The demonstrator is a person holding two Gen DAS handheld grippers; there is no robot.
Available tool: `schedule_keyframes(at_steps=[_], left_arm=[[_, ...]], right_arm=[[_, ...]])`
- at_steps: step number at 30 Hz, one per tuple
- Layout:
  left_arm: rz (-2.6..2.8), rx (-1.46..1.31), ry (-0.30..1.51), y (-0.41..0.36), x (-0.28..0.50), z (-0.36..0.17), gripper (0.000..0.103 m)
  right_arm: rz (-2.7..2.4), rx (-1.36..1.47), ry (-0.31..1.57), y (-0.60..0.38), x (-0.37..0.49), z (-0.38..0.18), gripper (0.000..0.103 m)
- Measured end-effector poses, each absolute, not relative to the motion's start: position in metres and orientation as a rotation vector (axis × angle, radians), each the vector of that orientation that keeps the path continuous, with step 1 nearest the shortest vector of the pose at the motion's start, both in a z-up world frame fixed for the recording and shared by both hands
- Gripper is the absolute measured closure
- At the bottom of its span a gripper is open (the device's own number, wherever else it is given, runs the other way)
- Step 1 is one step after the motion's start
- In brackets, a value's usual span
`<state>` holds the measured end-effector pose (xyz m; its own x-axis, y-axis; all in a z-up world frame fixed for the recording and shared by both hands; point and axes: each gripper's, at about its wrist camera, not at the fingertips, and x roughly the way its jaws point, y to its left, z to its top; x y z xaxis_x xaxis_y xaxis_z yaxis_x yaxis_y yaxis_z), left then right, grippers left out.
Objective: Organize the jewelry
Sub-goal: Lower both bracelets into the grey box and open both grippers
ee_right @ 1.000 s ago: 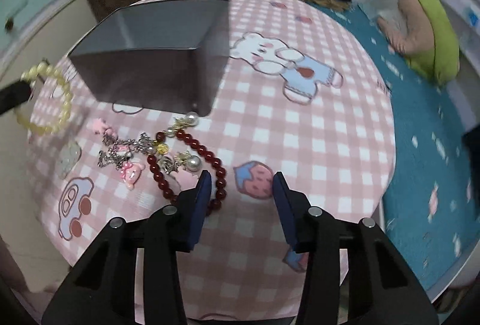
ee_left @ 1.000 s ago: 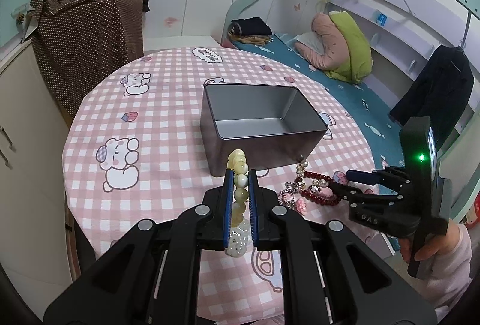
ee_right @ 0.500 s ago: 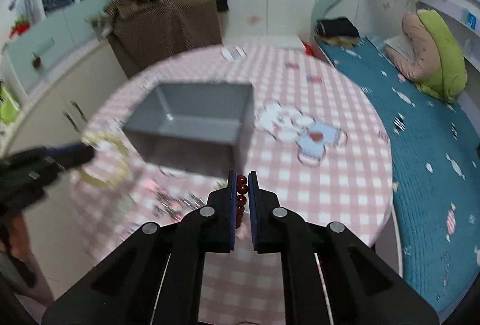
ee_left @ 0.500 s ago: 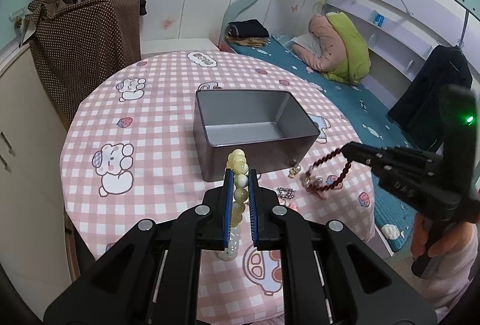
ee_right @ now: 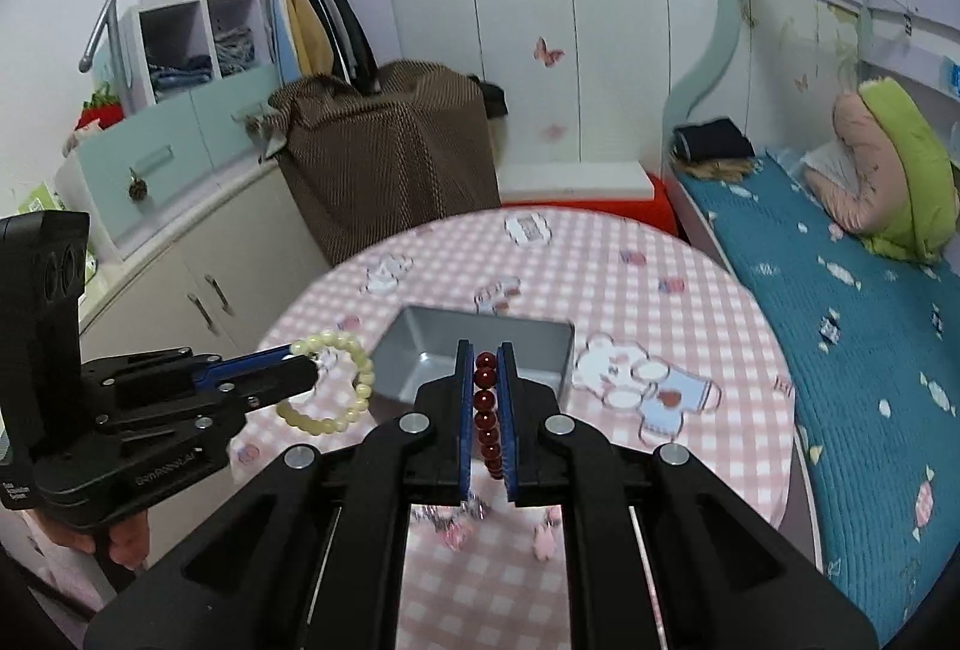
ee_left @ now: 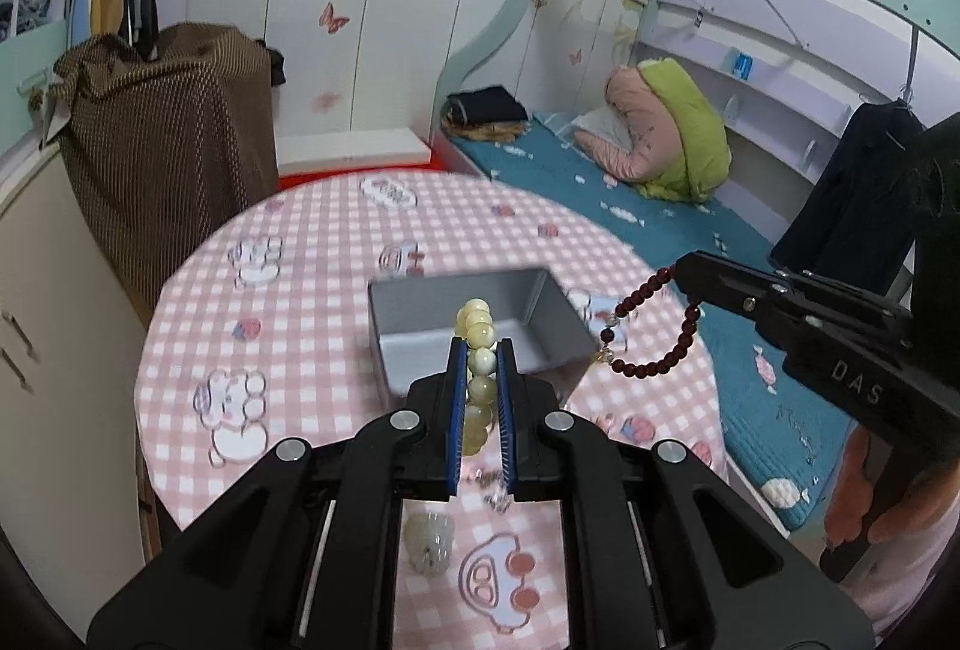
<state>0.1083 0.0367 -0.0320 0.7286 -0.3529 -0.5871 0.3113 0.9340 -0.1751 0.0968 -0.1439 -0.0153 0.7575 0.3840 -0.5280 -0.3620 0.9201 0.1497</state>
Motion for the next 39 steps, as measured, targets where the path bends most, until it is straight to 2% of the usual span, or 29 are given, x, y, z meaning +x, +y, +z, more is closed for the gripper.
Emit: schedule_keyframes(at_steps=[10, 28, 30, 31, 32, 33, 34, 35, 36, 37, 39], left_arm=[[-0.344, -0.045, 0.647, 0.022, 0.136, -0.018, 0.093], [-0.350, -0.069, 0.843, 0.009, 0.205, -0.082, 0.093], [-0.341, -0.066, 0.853, 0.008, 0.209, -0.085, 0.093], [-0.333, -0.064, 0.854, 0.008, 0.209, -0.085, 0.092], [-0.324, -0.057, 0.853, 0.008, 0.209, -0.085, 0.088], [-0.319, -0.054, 0.849, 0.009, 0.209, -0.084, 0.079], [-0.313, -0.052, 0.842, 0.010, 0.208, -0.082, 0.075], [-0.309, -0.050, 0.837, 0.011, 0.207, -0.081, 0.072], [-0.302, -0.048, 0.827, 0.013, 0.205, -0.078, 0.070], [-0.297, -0.048, 0.822, 0.014, 0.204, -0.076, 0.068], [-0.285, -0.049, 0.811, 0.017, 0.201, -0.072, 0.059]], right_arm=[[0.425, 0.066, 0.577, -0.141, 0.131, -0.012, 0.096], [0.470, 0.104, 0.777, -0.131, 0.184, -0.071, 0.095], [0.471, 0.099, 0.778, -0.130, 0.186, -0.072, 0.092], [0.465, 0.104, 0.772, -0.131, 0.186, -0.071, 0.092], [0.462, 0.110, 0.771, -0.132, 0.186, -0.069, 0.091], [0.455, 0.117, 0.765, -0.135, 0.186, -0.067, 0.089], [0.450, 0.116, 0.757, -0.137, 0.185, -0.064, 0.081], [0.440, 0.110, 0.749, -0.139, 0.185, -0.062, 0.066], [0.406, 0.095, 0.734, -0.140, 0.183, -0.058, 0.059], [0.382, 0.087, 0.725, -0.142, 0.183, -0.057, 0.045], [0.364, 0.091, 0.717, -0.146, 0.182, -0.055, 0.043]])
